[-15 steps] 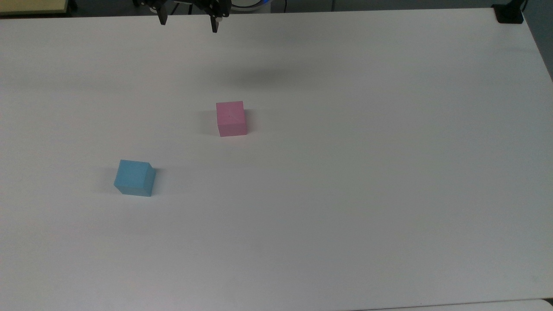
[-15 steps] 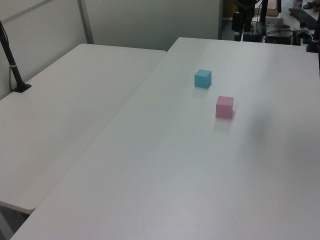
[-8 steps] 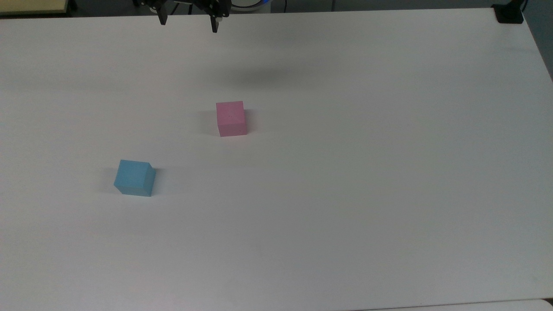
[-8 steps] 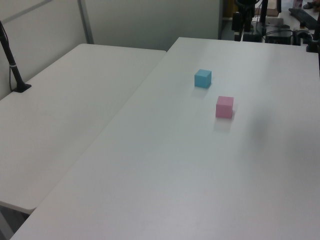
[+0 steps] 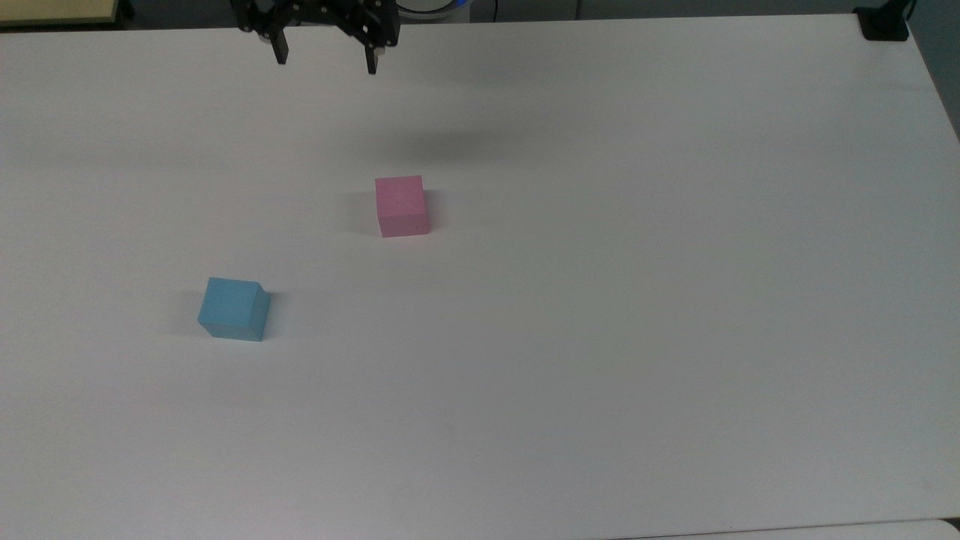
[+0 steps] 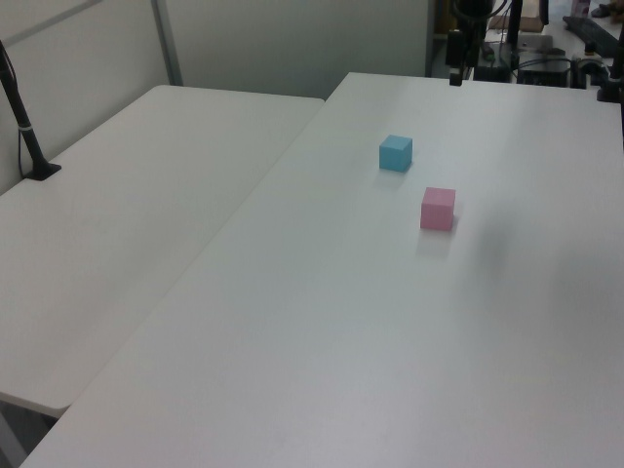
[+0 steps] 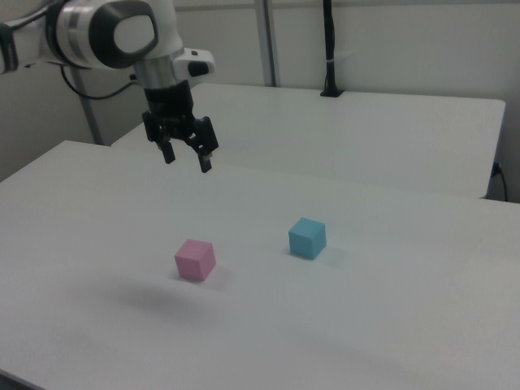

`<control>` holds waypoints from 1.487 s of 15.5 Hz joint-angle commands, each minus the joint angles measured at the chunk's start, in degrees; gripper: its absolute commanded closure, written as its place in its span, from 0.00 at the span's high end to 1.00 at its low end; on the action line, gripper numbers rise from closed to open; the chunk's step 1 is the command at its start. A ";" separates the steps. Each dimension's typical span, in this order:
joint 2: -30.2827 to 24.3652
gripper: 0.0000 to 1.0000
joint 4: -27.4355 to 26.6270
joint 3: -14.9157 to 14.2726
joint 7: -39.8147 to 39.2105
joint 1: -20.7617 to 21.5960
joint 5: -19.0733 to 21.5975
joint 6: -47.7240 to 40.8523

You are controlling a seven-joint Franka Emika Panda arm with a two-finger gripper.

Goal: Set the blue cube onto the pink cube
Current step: 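Move the open gripper down over the light-blue cube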

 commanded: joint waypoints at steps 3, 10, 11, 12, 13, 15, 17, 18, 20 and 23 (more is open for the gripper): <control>9.29 1.00 0.66 -0.50 -4.77 -1.05 -0.82 7.85; 13.80 1.00 -1.36 -0.50 -9.35 0.36 0.50 10.05; 13.88 1.00 -1.45 -0.50 -9.00 0.09 0.50 11.71; 14.23 1.00 -1.37 -0.59 -8.13 -0.43 0.41 13.73; 15.11 1.00 -1.10 -1.28 -7.77 -1.39 0.41 16.27; 16.95 1.00 -0.93 -2.78 -7.77 -2.45 0.23 23.20; 19.85 1.00 -0.23 -4.97 -7.59 -2.63 0.23 29.54; 21.43 1.00 -0.14 -5.68 -7.59 -2.81 0.32 31.92; 23.72 1.00 0.22 -6.04 -7.59 -4.38 0.32 35.53; 27.50 1.00 0.30 -6.04 -6.90 -5.53 0.32 40.80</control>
